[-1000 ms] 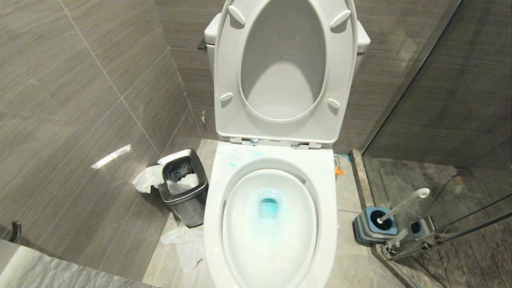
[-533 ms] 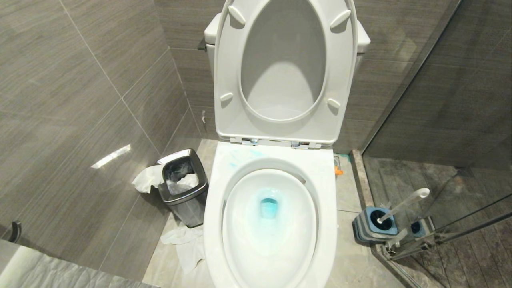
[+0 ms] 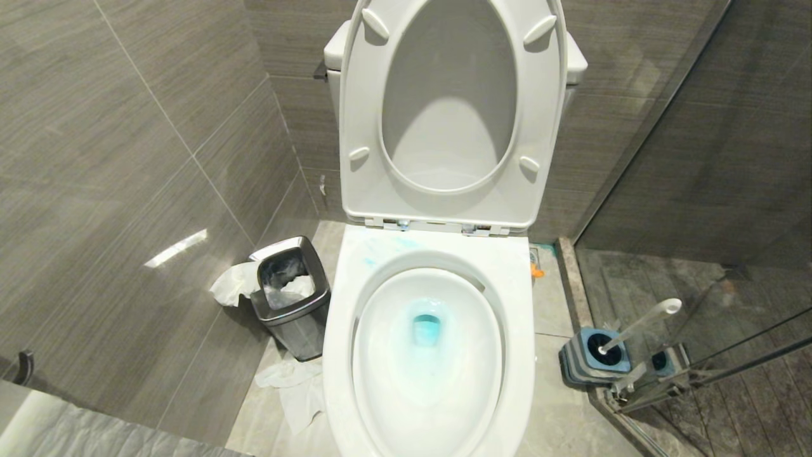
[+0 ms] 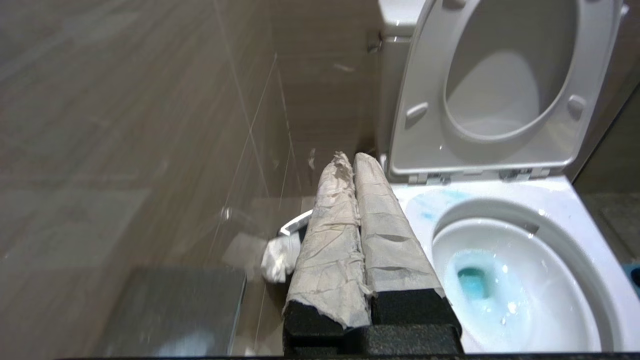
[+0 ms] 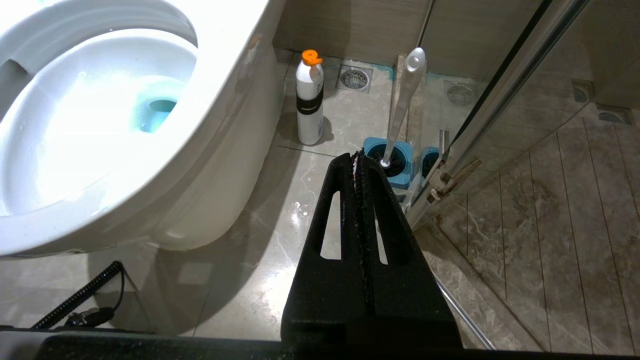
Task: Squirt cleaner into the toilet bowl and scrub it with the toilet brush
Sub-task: Flush the toilet
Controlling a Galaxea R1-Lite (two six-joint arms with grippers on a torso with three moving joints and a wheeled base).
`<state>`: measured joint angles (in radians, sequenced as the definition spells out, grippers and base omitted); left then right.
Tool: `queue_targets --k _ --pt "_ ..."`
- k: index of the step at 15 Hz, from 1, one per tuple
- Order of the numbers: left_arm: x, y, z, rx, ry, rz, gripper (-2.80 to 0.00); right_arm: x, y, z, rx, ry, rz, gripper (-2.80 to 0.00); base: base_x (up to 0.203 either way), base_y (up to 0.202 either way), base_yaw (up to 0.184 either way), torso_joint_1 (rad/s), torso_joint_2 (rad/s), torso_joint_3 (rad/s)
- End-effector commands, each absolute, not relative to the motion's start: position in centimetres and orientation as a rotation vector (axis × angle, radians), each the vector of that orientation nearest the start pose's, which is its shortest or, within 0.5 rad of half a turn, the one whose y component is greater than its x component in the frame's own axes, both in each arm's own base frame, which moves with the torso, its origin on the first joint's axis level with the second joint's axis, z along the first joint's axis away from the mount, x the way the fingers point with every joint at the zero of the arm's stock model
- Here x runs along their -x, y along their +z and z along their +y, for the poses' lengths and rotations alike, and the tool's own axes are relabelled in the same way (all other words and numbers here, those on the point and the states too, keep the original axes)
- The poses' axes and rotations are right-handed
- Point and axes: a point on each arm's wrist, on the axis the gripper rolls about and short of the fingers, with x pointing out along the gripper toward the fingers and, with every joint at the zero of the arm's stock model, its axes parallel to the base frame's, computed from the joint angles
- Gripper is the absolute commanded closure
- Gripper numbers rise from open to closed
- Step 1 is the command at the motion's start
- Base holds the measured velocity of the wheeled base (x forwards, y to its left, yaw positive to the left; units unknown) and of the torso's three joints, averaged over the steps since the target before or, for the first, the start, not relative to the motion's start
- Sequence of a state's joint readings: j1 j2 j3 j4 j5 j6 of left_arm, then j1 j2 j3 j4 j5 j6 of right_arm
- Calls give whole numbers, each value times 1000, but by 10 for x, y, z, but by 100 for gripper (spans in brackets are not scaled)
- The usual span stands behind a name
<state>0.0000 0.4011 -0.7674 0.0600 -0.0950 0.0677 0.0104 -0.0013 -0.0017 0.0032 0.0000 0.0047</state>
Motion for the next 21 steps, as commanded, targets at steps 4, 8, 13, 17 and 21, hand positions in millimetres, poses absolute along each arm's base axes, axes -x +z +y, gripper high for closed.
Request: queue_targets --k 4,8,13,17,21 --pt "-15 325 -5 -88 -198 -207 0 23 76 0 -5 11 2 0 0 0 0 0 0 0" --pt "-85 343 -5 -76 -238 -102 0 23 75 0 -5 11 3 0 0 0 0 0 0 0" --pt "-178 386 -16 -59 -239 -179 0 23 76 0 -5 11 2 0 0 0 0 0 0 0" --pt "-218 419 -36 42 -222 -244 0 23 76 0 -5 11 2 0 0 0 0 0 0 0" --pt "-259 446 -52 113 -212 -270 0 23 76 0 -5 11 2 0 0 0 0 0 0 0"
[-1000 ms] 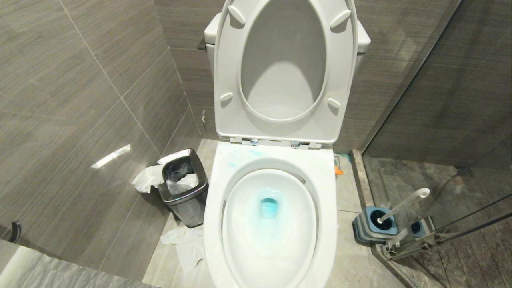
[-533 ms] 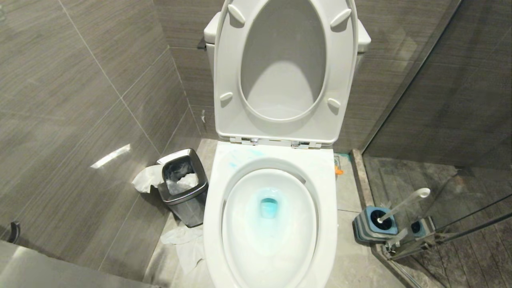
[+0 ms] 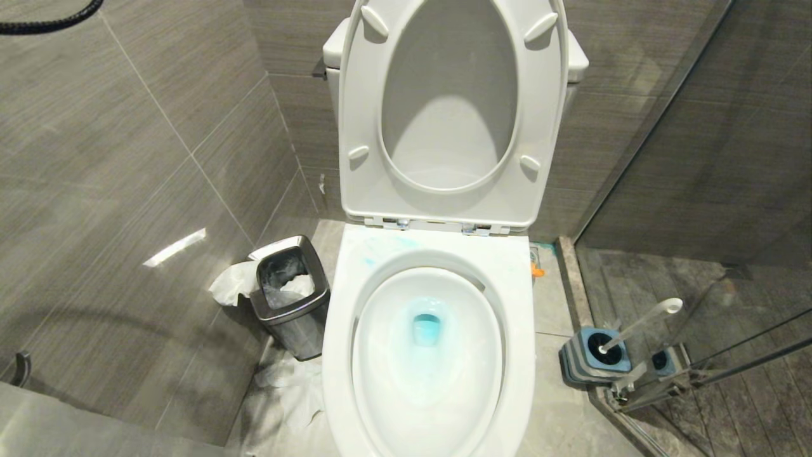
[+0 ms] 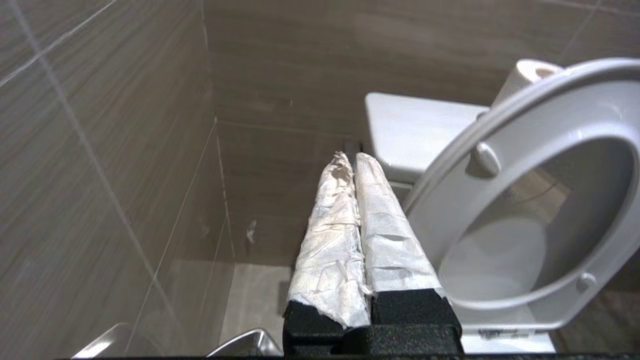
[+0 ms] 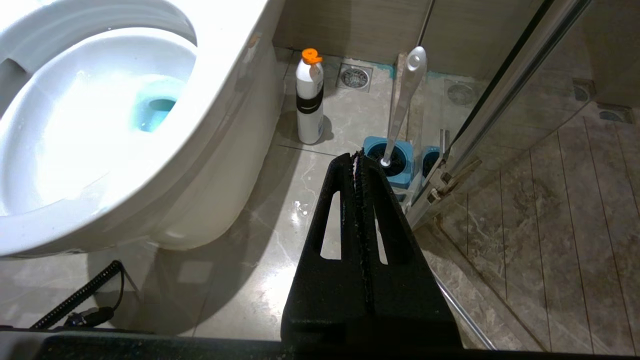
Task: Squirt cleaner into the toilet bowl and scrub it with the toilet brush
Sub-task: Flush the toilet
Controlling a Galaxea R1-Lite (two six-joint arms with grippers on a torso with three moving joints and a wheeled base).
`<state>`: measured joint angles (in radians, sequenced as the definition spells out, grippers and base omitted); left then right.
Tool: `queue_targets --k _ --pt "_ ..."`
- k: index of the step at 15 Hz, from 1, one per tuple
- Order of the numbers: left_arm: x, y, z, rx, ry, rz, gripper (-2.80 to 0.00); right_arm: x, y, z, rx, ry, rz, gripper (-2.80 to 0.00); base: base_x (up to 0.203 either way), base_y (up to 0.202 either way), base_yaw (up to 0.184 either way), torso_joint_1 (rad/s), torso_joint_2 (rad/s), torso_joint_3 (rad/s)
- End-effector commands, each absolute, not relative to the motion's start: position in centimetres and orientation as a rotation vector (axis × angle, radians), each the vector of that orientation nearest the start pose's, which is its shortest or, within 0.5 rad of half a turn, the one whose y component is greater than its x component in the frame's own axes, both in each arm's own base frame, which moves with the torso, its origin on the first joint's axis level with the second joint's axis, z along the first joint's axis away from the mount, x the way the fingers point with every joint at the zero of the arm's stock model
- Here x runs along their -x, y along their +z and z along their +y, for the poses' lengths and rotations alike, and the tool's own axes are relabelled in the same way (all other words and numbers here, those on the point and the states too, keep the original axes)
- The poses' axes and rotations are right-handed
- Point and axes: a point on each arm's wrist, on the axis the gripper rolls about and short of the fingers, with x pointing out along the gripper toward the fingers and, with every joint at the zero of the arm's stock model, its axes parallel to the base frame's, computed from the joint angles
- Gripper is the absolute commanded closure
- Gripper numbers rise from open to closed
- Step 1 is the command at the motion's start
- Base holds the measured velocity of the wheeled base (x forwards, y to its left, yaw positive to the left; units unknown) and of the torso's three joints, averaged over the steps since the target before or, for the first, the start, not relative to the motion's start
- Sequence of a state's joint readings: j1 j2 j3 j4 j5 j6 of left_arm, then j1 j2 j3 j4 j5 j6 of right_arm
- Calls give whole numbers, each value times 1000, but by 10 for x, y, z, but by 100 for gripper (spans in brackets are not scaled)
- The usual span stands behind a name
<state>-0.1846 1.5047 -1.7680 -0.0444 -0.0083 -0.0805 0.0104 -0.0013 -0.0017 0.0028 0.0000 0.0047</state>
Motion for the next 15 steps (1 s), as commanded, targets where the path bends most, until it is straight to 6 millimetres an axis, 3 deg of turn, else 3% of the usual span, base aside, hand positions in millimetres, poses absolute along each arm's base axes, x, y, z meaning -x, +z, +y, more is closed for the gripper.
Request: queue_targets --k 1,4,7,15 --pt "-273 442 -58 118 -214 -239 0 23 76 0 -5 11 2 0 0 0 0 0 0 0" --pt "-296 428 -63 142 -193 -182 0 23 76 0 -5 11 2 0 0 0 0 0 0 0" --pt "-300 428 -56 139 -200 -202 0 23 76 0 -5 11 2 0 0 0 0 0 0 0" --pt "-315 413 -60 12 -286 -143 0 23 76 0 -5 11 2 0 0 0 0 0 0 0"
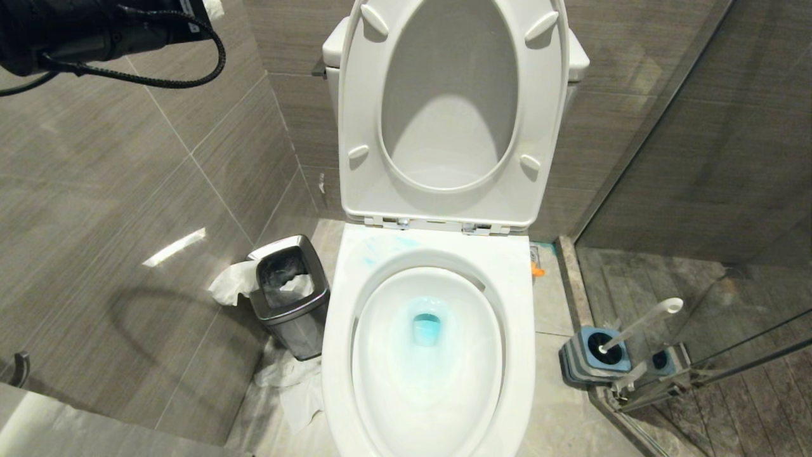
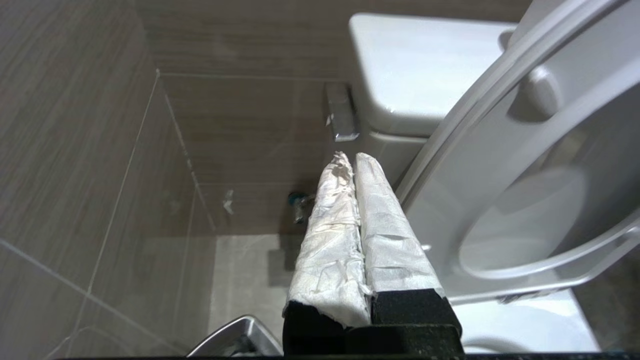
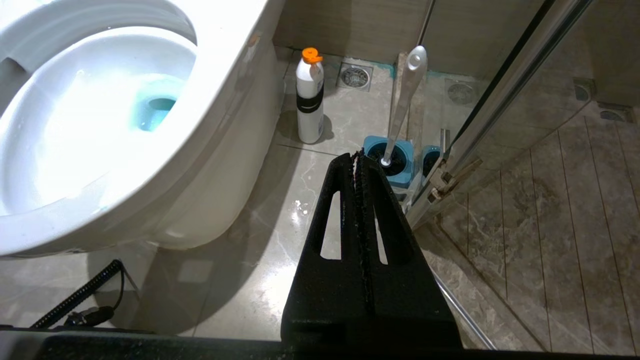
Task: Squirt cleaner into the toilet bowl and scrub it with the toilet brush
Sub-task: Flush the toilet
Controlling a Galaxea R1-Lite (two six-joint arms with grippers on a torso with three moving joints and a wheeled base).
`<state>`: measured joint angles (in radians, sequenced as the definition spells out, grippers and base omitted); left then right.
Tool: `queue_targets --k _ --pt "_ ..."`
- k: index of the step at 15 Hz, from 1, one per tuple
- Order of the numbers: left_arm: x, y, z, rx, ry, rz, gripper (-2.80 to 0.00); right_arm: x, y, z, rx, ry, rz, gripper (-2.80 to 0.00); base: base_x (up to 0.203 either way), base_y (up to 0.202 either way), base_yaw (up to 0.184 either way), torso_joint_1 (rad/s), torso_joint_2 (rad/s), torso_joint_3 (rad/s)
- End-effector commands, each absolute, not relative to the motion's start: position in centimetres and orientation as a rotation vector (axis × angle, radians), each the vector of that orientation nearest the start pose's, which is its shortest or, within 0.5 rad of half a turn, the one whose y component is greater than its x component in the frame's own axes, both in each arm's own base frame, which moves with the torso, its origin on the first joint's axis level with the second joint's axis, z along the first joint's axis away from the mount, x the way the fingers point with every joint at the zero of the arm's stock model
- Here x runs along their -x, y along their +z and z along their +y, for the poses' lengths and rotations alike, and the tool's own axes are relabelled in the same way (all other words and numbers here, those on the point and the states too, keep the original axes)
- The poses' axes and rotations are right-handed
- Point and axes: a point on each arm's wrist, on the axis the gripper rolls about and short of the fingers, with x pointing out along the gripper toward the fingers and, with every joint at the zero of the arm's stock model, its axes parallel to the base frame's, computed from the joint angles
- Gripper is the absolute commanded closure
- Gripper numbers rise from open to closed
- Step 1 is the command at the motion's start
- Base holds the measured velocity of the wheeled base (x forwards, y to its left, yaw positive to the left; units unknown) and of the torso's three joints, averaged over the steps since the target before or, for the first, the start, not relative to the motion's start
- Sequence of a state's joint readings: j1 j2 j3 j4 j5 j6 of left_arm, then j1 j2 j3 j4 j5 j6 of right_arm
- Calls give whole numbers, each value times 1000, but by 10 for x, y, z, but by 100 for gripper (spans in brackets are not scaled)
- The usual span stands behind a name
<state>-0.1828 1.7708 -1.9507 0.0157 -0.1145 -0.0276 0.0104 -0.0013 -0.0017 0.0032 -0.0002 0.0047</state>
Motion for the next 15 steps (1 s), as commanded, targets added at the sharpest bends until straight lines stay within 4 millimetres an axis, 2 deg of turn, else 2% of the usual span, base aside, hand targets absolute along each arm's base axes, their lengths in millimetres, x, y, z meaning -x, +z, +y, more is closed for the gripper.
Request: queue_targets --k 1,10,15 --pt "-316 411 -60 9 -279 -136 0 23 76 0 -5 11 2 0 0 0 0 0 0 0" --pt "-318 412 -61 3 -250 -149 0 23 76 0 -5 11 2 0 0 0 0 0 0 -22" --pt "-332 418 -61 -27 -165 -314 0 23 76 0 -5 11 2 0 0 0 0 6 2 -181"
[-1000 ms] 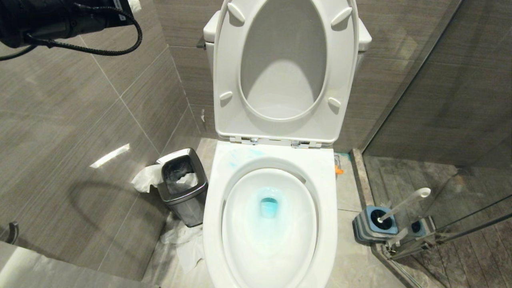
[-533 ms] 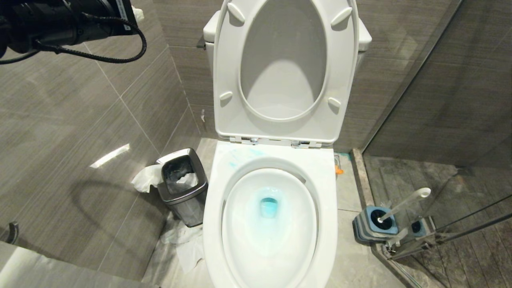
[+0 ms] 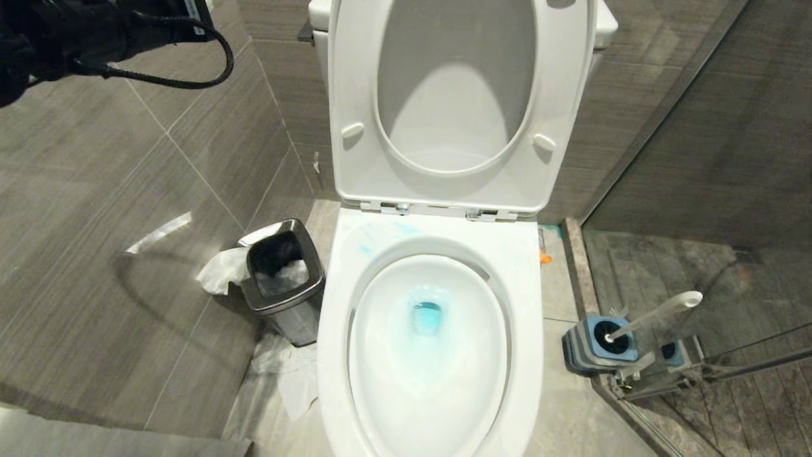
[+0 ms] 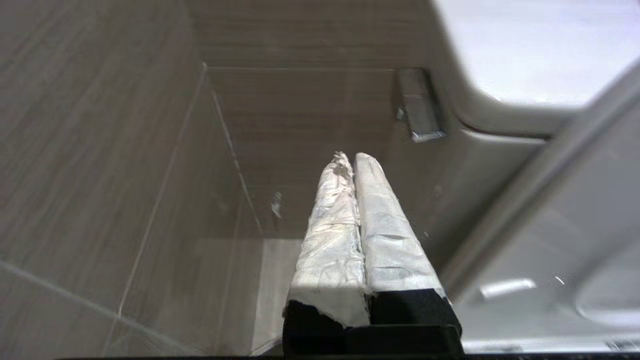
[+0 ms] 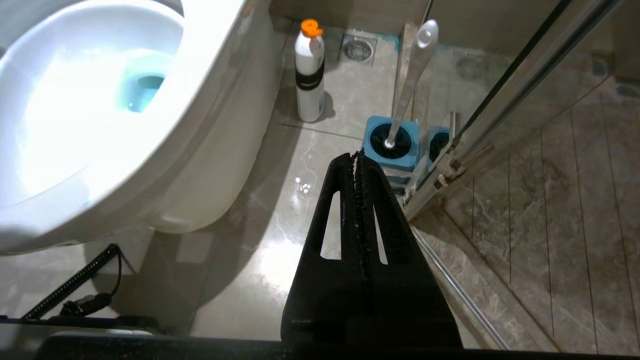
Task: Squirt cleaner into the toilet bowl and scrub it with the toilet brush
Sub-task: Flush the toilet
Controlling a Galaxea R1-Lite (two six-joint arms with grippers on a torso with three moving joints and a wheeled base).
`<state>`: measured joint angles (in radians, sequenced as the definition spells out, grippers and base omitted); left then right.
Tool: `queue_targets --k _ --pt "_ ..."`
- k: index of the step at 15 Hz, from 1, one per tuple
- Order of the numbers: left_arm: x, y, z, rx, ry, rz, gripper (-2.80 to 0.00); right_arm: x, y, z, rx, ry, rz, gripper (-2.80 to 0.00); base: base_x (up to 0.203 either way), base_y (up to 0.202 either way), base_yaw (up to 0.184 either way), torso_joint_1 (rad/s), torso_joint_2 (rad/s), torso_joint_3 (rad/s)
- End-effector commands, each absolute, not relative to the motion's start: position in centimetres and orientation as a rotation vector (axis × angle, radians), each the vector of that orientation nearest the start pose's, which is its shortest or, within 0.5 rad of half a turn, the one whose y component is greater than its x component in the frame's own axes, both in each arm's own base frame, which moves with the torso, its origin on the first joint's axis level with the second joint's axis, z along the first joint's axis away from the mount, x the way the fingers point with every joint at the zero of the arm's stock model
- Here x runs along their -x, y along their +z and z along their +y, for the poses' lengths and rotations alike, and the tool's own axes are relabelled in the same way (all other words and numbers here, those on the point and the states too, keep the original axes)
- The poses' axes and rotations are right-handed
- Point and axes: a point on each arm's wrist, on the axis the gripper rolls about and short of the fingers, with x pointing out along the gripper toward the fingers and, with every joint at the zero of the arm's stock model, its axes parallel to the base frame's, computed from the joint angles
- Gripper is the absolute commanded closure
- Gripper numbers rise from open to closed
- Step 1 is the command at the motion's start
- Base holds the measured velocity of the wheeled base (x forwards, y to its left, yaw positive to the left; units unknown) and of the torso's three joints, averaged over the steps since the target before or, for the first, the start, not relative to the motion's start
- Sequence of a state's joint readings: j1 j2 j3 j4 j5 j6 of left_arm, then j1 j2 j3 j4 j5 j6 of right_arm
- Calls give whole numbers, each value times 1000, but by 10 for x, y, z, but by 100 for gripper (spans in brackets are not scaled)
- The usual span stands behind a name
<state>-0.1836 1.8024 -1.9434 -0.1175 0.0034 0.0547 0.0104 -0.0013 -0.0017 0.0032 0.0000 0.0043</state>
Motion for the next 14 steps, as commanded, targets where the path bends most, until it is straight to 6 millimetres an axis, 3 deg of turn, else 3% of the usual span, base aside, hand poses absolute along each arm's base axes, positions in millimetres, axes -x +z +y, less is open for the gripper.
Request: queue_targets --k 1,4,14 --pt "-335 421 -62 -20 -160 -381 0 23 76 0 -5 11 2 0 0 0 0 6 -3 -198" --pt "-338 428 -63 1 -158 -521 0 23 75 0 -5 11 3 0 0 0 0 -5 5 -196" --pt "-323 443 -62 15 -166 -619 0 23 76 0 -5 11 2 0 0 0 0 1 3 -180"
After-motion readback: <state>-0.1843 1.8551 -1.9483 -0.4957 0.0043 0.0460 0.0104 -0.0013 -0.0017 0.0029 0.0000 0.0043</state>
